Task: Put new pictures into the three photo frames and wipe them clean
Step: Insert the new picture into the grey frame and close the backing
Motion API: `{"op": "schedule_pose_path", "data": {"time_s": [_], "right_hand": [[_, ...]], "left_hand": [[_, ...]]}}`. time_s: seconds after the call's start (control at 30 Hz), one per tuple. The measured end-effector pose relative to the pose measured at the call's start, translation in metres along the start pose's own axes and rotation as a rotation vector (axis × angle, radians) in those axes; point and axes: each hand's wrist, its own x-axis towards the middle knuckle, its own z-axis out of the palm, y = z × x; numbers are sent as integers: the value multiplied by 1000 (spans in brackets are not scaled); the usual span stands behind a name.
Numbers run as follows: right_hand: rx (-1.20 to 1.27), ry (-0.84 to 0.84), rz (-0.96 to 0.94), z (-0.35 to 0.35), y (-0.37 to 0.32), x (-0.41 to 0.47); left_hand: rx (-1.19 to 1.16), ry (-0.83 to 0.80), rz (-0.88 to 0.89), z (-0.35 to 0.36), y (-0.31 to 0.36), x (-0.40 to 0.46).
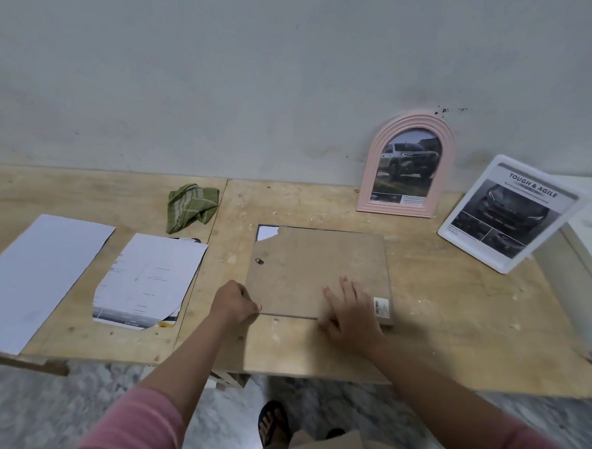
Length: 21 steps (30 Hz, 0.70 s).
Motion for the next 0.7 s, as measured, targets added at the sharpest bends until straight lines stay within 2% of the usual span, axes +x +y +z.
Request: {"op": "schedule_pose_path", "data": {"time_s": [0.07, 0.2, 0.23, 0.3, 0.43, 0.6, 0.7], "right_hand": [[84, 161, 51, -5, 13, 3], [315, 261, 357, -19, 41, 6], [376, 224, 410, -22, 47, 6], [434, 102, 391, -28, 57, 4], [345, -110, 283, -34, 75, 5], [417, 18, 325, -35, 80, 9], [428, -13, 367, -43, 77, 15]], "left_hand": [[3, 9, 21, 0, -1, -1], [6, -33, 71, -2, -4, 0], [19, -46, 76, -3, -5, 1], [38, -53, 92, -3, -6, 3], [-1, -54, 96, -6, -5, 6], [-107, -83, 21, -10, -3, 14], [-113, -88, -17, -12, 0, 19]]}}
